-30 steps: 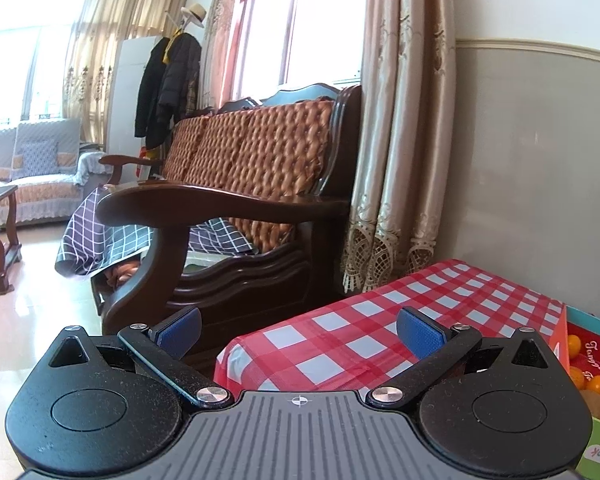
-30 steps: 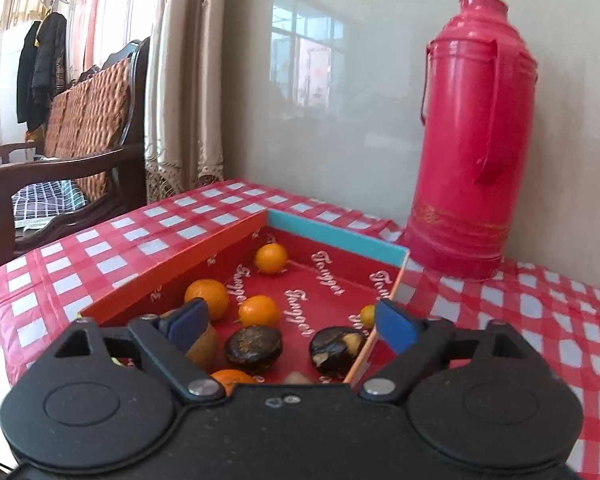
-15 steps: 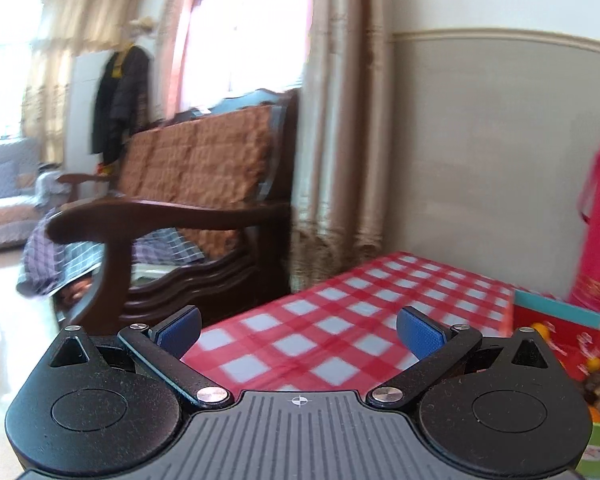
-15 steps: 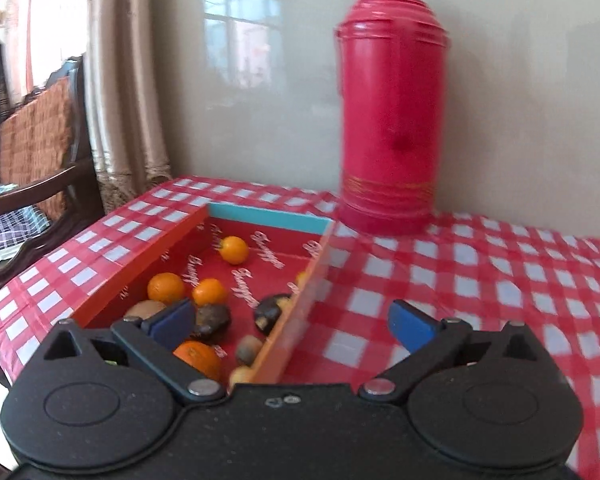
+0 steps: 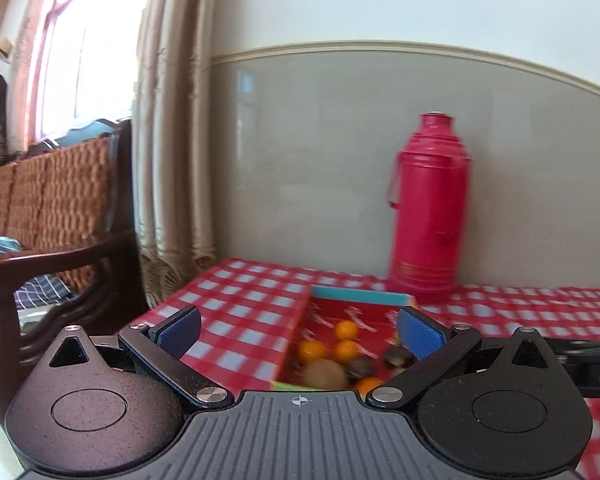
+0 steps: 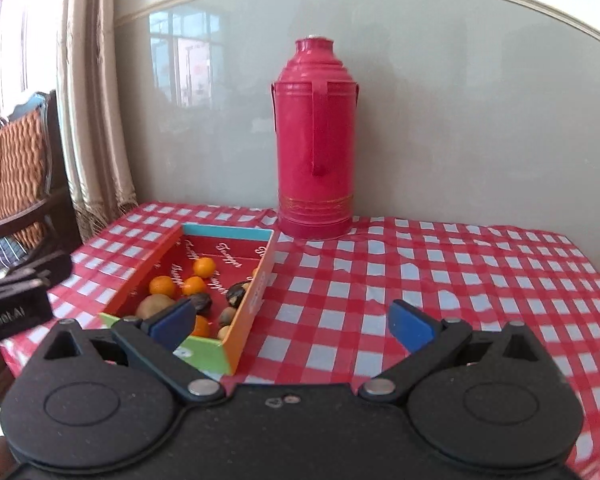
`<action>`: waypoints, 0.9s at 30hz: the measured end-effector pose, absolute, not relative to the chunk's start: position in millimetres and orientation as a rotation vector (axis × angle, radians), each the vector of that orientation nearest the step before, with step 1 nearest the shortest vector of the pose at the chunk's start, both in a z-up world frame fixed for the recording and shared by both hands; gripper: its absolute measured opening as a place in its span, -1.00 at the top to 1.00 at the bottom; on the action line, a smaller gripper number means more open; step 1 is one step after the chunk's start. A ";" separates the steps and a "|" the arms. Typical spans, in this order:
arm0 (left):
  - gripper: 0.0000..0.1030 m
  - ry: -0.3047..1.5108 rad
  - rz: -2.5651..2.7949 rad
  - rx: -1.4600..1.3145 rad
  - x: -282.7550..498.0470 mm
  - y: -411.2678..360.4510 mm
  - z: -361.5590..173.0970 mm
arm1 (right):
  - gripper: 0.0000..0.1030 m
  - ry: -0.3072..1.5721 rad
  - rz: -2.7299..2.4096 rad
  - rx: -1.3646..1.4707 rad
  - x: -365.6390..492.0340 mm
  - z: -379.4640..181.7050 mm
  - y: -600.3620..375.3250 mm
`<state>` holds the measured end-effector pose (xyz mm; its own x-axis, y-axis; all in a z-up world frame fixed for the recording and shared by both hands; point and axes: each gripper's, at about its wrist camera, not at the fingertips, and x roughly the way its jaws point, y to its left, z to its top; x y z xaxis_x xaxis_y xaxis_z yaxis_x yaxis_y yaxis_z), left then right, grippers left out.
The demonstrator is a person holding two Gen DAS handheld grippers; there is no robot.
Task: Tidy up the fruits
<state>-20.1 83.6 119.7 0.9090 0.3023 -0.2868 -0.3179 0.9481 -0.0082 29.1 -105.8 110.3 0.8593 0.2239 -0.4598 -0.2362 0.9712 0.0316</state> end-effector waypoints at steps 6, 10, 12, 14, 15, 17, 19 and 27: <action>-1.00 0.341 0.302 -0.033 -60.5 65.8 136.1 | -0.89 0.461 0.208 -0.014 -9.3 120.3 -109.4; -1.00 0.342 0.316 -0.025 -72.2 66.5 141.7 | -0.89 0.445 0.212 -0.010 -21.4 124.0 -110.2; -1.00 0.353 0.321 -0.027 -71.3 68.5 142.5 | -0.89 0.446 0.213 -0.012 -21.7 124.8 -110.0; -1.00 0.375 0.332 -0.033 -68.9 70.2 141.9 | -0.89 0.446 0.205 -0.014 -20.4 124.8 -110.4; -1.00 0.383 0.333 -0.037 -66.9 70.5 141.0 | -0.89 0.447 0.202 -0.011 -19.4 124.3 -110.7; -1.00 0.394 0.329 -0.053 -65.0 72.1 139.0 | -0.89 0.452 0.204 -0.002 -19.8 122.7 -111.5; -1.00 0.399 0.318 -0.066 -64.6 73.2 137.3 | -0.89 0.455 0.200 -0.001 -20.0 121.2 -111.5; -1.00 0.415 0.333 -0.027 -59.5 67.5 134.6 | -0.89 0.455 0.195 -0.032 -20.8 117.5 -105.2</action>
<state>-59.5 67.5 134.6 0.8618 0.3122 -0.3998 -0.3232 0.9454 0.0417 -20.8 -105.2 117.5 0.8801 0.1800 -0.4393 -0.1940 0.9809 0.0131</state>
